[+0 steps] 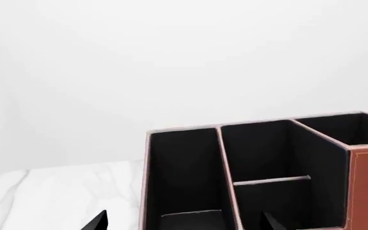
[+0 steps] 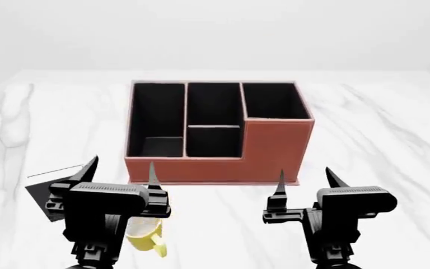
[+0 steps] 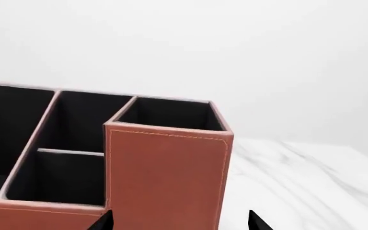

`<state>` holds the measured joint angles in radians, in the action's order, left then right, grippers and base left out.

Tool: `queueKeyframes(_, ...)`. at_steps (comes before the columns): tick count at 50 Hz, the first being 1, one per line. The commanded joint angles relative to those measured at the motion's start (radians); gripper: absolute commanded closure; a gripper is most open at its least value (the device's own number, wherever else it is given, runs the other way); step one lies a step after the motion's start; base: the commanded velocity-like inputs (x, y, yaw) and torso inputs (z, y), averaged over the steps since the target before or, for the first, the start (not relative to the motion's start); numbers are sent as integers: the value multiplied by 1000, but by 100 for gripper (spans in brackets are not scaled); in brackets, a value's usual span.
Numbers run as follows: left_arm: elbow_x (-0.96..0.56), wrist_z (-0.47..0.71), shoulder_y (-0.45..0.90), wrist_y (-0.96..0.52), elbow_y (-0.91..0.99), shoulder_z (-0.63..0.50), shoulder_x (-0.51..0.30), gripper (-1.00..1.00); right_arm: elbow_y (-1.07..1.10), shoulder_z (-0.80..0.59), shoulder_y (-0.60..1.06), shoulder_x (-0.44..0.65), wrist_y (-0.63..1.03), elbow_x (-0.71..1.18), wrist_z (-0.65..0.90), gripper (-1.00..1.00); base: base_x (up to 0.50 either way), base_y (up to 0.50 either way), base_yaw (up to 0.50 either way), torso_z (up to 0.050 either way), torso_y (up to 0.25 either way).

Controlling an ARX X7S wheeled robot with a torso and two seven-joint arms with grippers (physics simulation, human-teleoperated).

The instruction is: Pick up the yellow and white mug and place it to the right of the caddy.

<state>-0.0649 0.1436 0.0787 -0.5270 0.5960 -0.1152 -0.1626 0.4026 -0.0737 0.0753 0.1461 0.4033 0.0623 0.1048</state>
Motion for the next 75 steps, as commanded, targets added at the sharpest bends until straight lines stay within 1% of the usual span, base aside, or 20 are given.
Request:
queueKeyframes(1, 0, 13, -3, -7, 11, -7, -10, -100, -3, -7, -5, 7, -14, 13, 5, -100, 488, -23, 0, 0, 10)
queueKeyframes(5, -9, 14, -2, -15, 16, -4, -11, -100, -8, -11, -3, 10, -12, 16, 7, -100, 378, -11, 0, 0, 0)
queueKeyframes(12, -29, 15, -2, -27, 27, 6, -12, -100, -26, -40, 7, 21, 9, 9, -1, -100, 8, 0, 0, 0, 2)
queueKeyframes(17, -40, 22, 2, -25, 35, 21, -12, -100, -32, -69, 19, 35, 37, 45, -54, -100, 0, 0, 0, 0, 0)
queueKeyframes(22, -40, 34, 12, -46, 45, 26, -15, -100, -48, -140, 55, 58, 90, 67, -132, -100, 0, 0, 0, 0, 0)
queueKeyframes(26, -49, 41, 19, -56, 48, 36, -12, -100, -61, -169, 69, 58, 127, 101, -177, -100, 0, 0, 0, 0, 0)
queueKeyframes(37, -59, 54, 26, -68, 52, 42, -17, -100, -87, -252, 82, 51, 159, 131, -242, -100, 0, 0, 0, 0, 0)
queueKeyframes(51, -63, 63, 26, -68, 49, 31, -24, -100, -50, -333, 32, 43, 182, 169, -285, -100, 0, 0, 0, 0, 0)
queueKeyframes(64, -70, 71, 22, -58, 43, 31, -31, -100, -33, -436, -15, 40, 185, 151, -293, -100, 0, 0, 0, 0, 0)
queueKeyframes(75, -78, 76, 20, -55, 43, 29, -37, -100, -82, -483, 13, 22, 201, 154, -310, -100, 0, 0, 0, 0, 0)
